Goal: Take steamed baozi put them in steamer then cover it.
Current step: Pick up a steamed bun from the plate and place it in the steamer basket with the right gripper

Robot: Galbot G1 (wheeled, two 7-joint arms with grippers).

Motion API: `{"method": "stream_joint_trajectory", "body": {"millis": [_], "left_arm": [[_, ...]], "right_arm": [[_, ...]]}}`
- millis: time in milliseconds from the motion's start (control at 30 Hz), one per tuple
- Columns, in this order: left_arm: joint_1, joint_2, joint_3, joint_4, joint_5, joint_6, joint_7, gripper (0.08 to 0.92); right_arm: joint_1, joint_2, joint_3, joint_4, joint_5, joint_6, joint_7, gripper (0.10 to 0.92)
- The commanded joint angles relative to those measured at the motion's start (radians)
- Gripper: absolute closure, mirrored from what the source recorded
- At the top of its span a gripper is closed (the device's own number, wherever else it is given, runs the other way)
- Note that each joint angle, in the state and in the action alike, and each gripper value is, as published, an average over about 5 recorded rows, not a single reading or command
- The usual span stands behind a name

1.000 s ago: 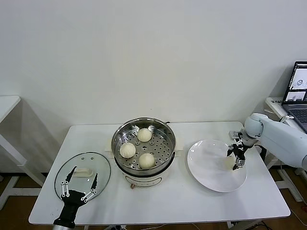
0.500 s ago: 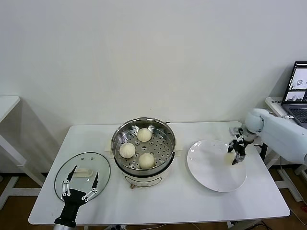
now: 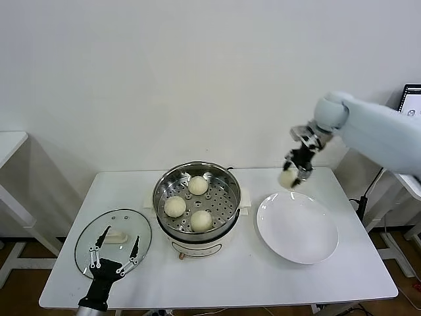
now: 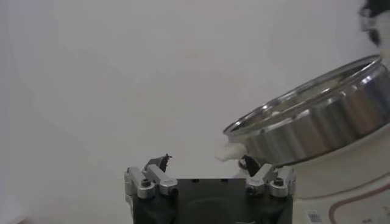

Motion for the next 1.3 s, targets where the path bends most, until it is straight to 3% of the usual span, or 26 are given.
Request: {"method": "stream_joint_trajectory", "body": {"millis": [33,433,1300], "left_arm": [[-0.005,0.000,0.002,0.002,-0.001,0.002,-0.002,0.177],[-0.009,0.002,-0.002,0.007,-0.003,-0.001,-0.004,0.177],[-0.003,-0.003,-0.013,0.006,-0.003,-0.006,-0.006,0.177]], "right_arm": [[0.177,0.183,-0.117,0.121,0.267,-0.103,0.017,0.384],[0.054,0.312,-0.157,0.094,0.214,-0.153,0.148,0.389],[-0.066,0.394,-0.161,-0.016,0.071,-0.133,0.180,0.382]]}}
